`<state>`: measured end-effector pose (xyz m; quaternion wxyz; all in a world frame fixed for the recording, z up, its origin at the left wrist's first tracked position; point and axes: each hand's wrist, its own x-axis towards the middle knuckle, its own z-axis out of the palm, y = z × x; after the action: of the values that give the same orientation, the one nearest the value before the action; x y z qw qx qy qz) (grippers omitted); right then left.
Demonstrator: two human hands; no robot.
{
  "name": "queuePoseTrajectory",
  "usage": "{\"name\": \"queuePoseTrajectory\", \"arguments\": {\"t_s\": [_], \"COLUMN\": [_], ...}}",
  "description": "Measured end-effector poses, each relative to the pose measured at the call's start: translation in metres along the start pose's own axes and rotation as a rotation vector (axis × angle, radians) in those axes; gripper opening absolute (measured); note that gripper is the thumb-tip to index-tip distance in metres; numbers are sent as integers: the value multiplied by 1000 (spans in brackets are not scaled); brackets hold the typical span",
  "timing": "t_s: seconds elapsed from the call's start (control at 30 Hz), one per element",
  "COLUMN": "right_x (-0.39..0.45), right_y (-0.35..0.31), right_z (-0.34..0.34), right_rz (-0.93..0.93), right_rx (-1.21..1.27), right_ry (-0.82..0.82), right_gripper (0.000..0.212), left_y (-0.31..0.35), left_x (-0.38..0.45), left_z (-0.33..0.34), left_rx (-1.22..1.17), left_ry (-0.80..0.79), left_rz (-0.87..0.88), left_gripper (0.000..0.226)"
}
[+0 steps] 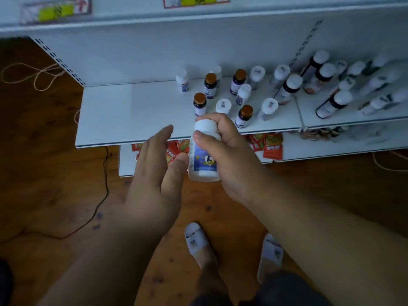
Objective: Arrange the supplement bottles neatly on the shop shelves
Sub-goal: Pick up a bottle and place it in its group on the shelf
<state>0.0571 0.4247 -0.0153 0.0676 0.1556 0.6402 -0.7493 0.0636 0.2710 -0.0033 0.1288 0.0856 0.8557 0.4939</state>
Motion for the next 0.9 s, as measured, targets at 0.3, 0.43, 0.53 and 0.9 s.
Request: {"name": "queuePoseTrajectory", "arguments": {"t_s": [0.3,0.43,0.53,0.9], "right_x": [-131,-189,-233,-243], "right_y": [-93,-126,-144,-207], "right_z": [-99,-171,-230,-388], "right_rz": [-157,-242,-276,-325], "right_rx": [35,42,34,-9], "right_ry": [115,160,196,464], "right_gripper": [27,23,18,6], "left_y": [142,207,252,362], "left_x": [-64,-86,-105,-54], "left_z": [49,107,160,288], "left_rx": [137,158,134,217], "left_ry": [-225,-269,-286,-401], "left_rz": [246,362,437,573], "left_gripper": [66,70,72,80]}}
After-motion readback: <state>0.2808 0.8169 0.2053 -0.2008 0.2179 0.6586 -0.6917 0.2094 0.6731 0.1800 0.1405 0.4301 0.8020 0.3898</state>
